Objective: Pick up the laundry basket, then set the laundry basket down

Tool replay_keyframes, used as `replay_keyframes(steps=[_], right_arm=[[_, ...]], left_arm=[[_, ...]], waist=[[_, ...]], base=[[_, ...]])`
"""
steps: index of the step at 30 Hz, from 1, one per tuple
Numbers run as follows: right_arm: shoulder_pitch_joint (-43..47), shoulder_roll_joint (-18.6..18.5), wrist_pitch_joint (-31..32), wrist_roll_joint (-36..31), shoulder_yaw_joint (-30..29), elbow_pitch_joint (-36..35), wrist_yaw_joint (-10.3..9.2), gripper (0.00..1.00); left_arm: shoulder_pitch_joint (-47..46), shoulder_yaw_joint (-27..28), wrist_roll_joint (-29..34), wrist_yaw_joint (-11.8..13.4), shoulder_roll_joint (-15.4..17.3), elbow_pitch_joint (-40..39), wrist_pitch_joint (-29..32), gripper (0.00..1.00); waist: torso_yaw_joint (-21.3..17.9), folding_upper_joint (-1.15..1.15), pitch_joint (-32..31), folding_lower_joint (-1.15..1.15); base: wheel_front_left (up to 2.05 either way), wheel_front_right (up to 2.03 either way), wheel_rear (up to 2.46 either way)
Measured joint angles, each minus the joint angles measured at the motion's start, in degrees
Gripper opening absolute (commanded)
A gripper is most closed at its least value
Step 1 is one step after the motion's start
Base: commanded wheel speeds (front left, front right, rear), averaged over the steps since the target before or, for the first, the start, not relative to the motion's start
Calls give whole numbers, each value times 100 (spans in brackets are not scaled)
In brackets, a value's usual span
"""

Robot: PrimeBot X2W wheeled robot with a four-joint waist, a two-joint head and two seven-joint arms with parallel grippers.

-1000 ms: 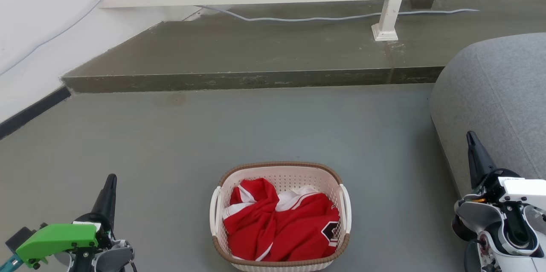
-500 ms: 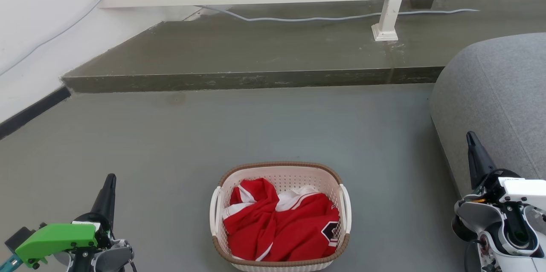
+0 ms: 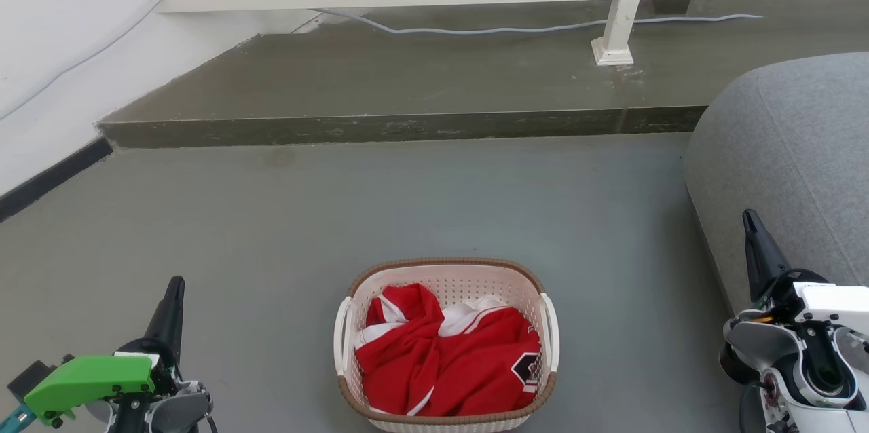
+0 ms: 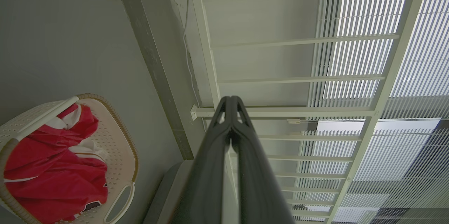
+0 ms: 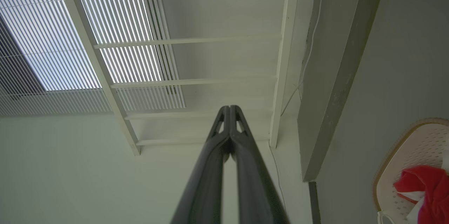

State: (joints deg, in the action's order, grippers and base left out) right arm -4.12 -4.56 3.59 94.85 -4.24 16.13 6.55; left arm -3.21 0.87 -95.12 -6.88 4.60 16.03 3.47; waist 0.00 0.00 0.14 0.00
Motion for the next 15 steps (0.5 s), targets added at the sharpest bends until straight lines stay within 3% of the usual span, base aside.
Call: replay_keyframes(steps=[15], right_arm=[[-1, 4, 0, 0, -10, 1, 0, 0]], left_arm=[[-2, 11, 0, 0, -3, 2, 1, 0]], waist=[[0, 0, 0, 0]], base=[[0, 0, 0]])
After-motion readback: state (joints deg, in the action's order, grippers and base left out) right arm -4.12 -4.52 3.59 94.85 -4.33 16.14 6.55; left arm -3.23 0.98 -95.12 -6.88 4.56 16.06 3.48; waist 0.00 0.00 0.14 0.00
